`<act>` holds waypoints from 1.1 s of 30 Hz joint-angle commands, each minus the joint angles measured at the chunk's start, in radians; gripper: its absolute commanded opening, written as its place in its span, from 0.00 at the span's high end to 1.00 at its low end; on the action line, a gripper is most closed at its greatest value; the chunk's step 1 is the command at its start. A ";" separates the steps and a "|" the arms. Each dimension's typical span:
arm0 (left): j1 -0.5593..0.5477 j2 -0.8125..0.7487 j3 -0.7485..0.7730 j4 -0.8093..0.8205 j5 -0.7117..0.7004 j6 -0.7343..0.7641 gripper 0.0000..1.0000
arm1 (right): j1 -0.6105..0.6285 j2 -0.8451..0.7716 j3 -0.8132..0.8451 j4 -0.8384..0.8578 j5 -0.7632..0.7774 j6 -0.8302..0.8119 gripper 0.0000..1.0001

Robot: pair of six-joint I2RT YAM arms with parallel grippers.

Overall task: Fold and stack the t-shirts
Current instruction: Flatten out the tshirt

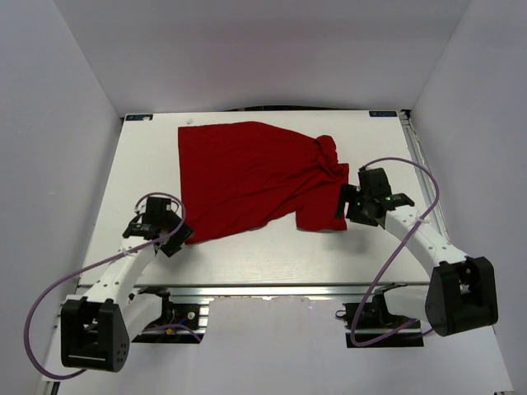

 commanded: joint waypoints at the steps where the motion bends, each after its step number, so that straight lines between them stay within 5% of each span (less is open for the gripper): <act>1: -0.044 0.008 -0.009 0.137 -0.018 -0.105 0.34 | -0.004 0.000 -0.015 0.079 -0.008 0.015 0.18; 8: -0.086 0.109 -0.014 0.159 -0.067 -0.141 0.35 | -0.004 0.003 -0.012 0.077 -0.005 0.009 0.16; 21: -0.086 0.065 -0.028 0.091 -0.163 -0.145 0.35 | -0.002 0.038 -0.099 0.149 -0.065 0.061 0.12; 33: -0.084 0.073 -0.048 0.109 -0.171 -0.150 0.37 | -0.004 0.231 -0.076 0.217 0.032 0.027 0.24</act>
